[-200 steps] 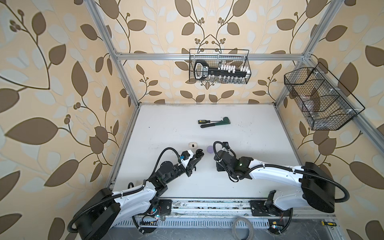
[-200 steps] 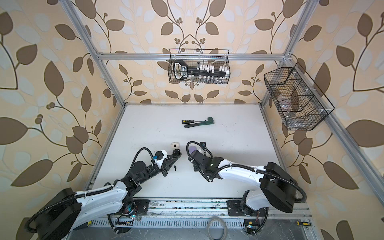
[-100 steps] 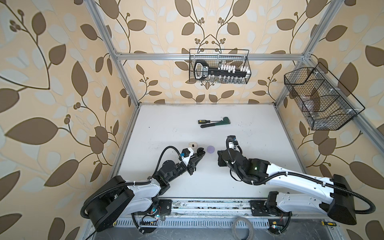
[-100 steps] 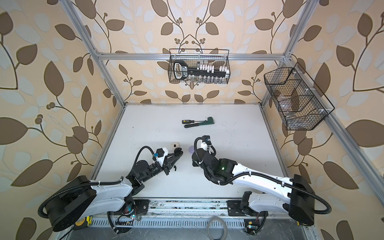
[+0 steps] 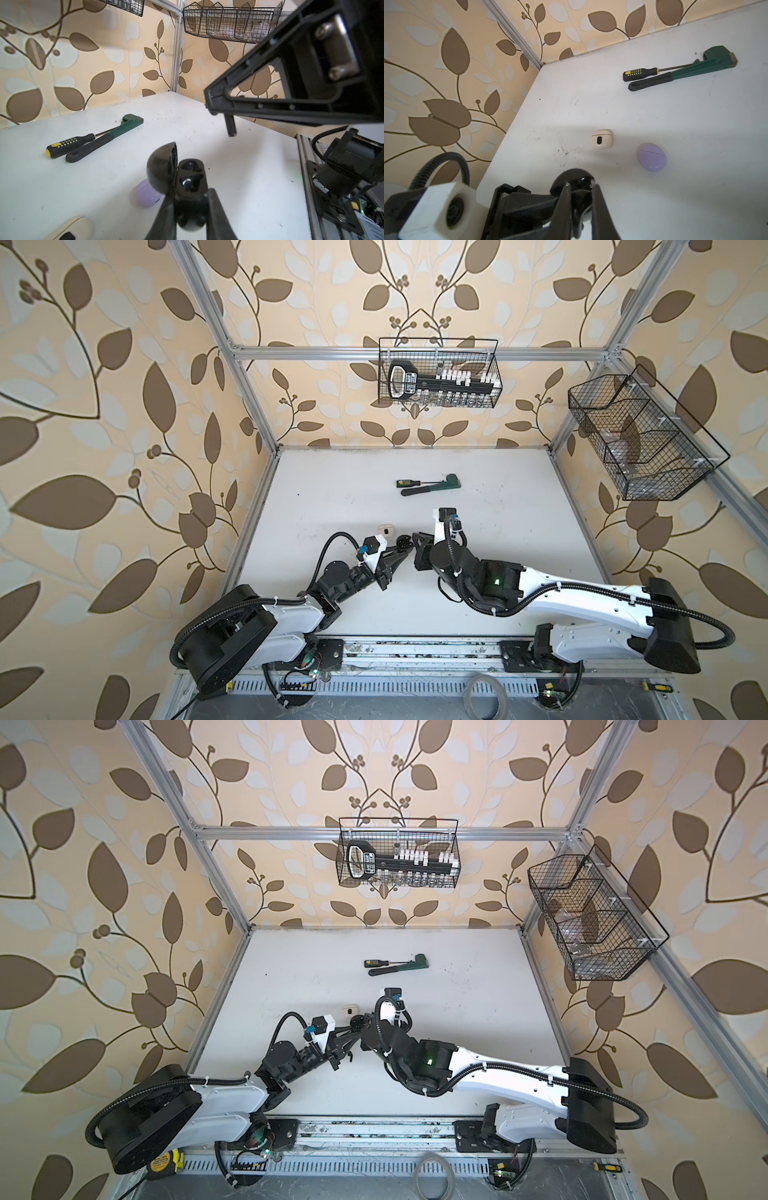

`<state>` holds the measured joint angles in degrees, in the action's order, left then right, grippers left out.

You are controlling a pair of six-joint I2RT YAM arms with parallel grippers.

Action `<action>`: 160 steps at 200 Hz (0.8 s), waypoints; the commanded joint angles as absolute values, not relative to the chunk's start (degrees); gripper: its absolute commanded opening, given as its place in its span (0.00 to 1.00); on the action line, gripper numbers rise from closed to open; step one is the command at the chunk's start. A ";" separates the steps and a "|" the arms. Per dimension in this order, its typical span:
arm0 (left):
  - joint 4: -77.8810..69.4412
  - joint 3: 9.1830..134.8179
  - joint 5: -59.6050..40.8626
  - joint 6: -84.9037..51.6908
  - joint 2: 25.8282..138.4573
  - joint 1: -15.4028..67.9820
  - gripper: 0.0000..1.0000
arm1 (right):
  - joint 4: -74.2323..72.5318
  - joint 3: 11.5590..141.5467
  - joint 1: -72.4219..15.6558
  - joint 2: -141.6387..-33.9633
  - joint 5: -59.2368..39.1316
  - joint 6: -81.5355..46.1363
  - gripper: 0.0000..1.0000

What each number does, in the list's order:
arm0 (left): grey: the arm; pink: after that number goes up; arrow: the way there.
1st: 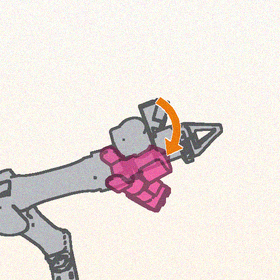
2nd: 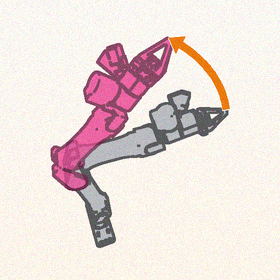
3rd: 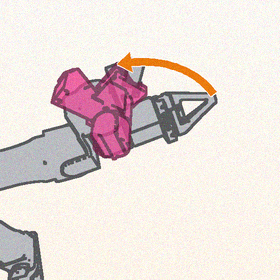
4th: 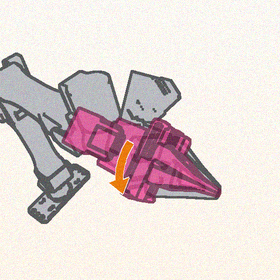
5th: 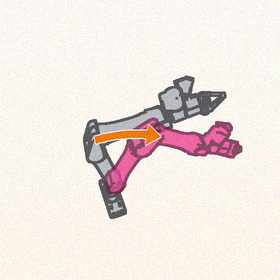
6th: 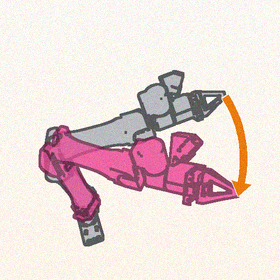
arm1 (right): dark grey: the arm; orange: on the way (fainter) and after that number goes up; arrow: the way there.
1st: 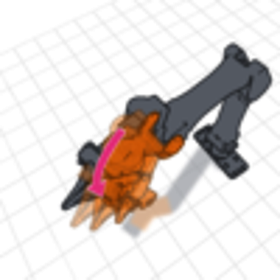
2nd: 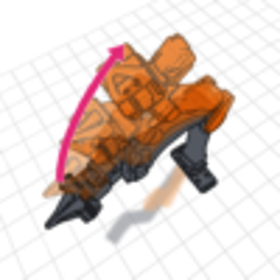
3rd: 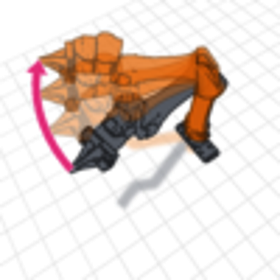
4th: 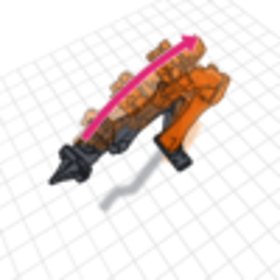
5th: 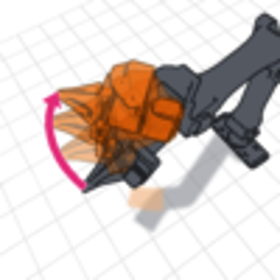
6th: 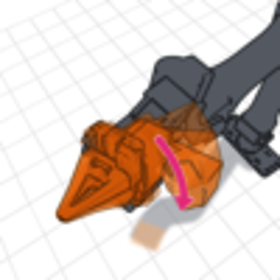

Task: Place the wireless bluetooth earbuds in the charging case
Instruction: 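Carry the earbud to the open case held by the left gripper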

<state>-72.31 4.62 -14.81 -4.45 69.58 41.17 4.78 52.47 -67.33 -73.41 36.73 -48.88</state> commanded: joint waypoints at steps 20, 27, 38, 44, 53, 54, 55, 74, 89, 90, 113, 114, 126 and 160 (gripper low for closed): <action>-77.76 5.00 -16.88 -4.48 69.52 40.87 0.00 | 2.15 54.54 -67.91 -76.52 39.01 -48.44 0.13; -77.71 5.02 -16.96 -4.48 69.47 40.87 0.00 | 1.78 54.18 -67.94 -76.77 39.11 -48.67 0.13; -77.55 5.01 -16.96 -4.47 69.35 40.87 0.00 | 1.34 53.59 -67.94 -76.99 39.20 -48.89 0.13; -77.56 5.01 -16.96 -4.55 69.32 40.87 0.00 | 1.03 53.42 -67.94 -77.12 39.20 -49.03 0.13; -77.52 4.97 -16.92 -4.37 69.06 40.87 0.00 | 0.73 53.20 -67.95 -77.33 39.20 -49.13 0.13; -77.48 4.94 -16.90 -4.38 69.03 40.87 0.00 | 0.72 53.19 -67.94 -77.34 39.20 -49.13 0.13; -77.50 4.93 -16.89 -4.39 69.01 40.87 0.00 | 0.71 53.14 -67.94 -77.34 39.20 -49.13 0.13; -77.39 4.79 -16.79 -4.39 68.72 40.87 0.00 | 0.54 52.73 -67.94 -77.61 39.54 -49.46 0.12; -77.30 4.77 -16.81 -4.35 68.37 40.87 0.00 | 0.37 52.40 -67.94 -77.78 39.94 -49.56 0.12; -77.23 4.76 -16.80 -4.33 68.37 40.87 0.00 | 0.36 52.39 -67.94 -77.83 39.96 -49.52 0.12; -76.87 4.66 -16.79 -4.31 67.51 40.87 0.00 | 0.50 51.87 -67.94 -78.05 40.82 -49.82 0.12; -76.85 4.66 -16.79 -4.31 67.51 40.87 0.00 | 0.47 51.86 -67.94 -78.00 40.85 -49.87 0.12; -76.31 4.66 -16.74 -4.14 66.94 40.87 0.00 | 0.23 51.36 -68.02 -78.00 41.11 -50.12 0.12; -75.49 4.23 -16.27 -3.75 65.33 40.87 0.00 | -0.43 50.20 -68.16 -77.98 41.17 -50.56 0.11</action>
